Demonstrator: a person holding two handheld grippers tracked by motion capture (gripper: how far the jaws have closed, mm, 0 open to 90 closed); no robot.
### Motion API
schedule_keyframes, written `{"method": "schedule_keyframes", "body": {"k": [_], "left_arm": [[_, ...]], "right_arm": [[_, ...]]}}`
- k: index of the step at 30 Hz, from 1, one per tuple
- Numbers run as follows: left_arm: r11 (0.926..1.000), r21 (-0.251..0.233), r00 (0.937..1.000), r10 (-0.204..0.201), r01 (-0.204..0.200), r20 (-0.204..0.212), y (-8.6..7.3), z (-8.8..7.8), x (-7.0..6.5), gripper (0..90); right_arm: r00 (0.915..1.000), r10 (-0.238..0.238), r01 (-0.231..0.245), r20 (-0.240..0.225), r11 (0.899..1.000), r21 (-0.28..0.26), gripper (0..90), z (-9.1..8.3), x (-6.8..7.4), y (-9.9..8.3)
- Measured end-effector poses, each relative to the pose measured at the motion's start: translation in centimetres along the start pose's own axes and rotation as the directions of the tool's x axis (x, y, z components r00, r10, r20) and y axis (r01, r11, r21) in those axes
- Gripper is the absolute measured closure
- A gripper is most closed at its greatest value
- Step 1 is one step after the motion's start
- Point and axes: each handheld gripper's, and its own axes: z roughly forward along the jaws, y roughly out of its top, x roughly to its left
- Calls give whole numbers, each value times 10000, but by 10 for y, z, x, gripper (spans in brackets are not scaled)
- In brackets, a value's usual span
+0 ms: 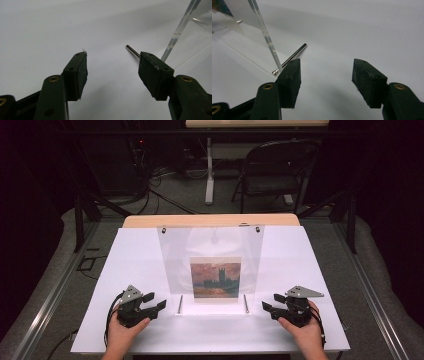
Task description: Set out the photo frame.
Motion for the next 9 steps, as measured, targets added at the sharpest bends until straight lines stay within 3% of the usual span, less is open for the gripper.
{"method": "schedule_keyframes", "body": {"k": [9], "left_arm": [[9999,34,9999,-123,123,-84,0,1,2,395]], "right_arm": [[9996,290,-290,-49,9996,21,398,-1,-4,-1]]}}
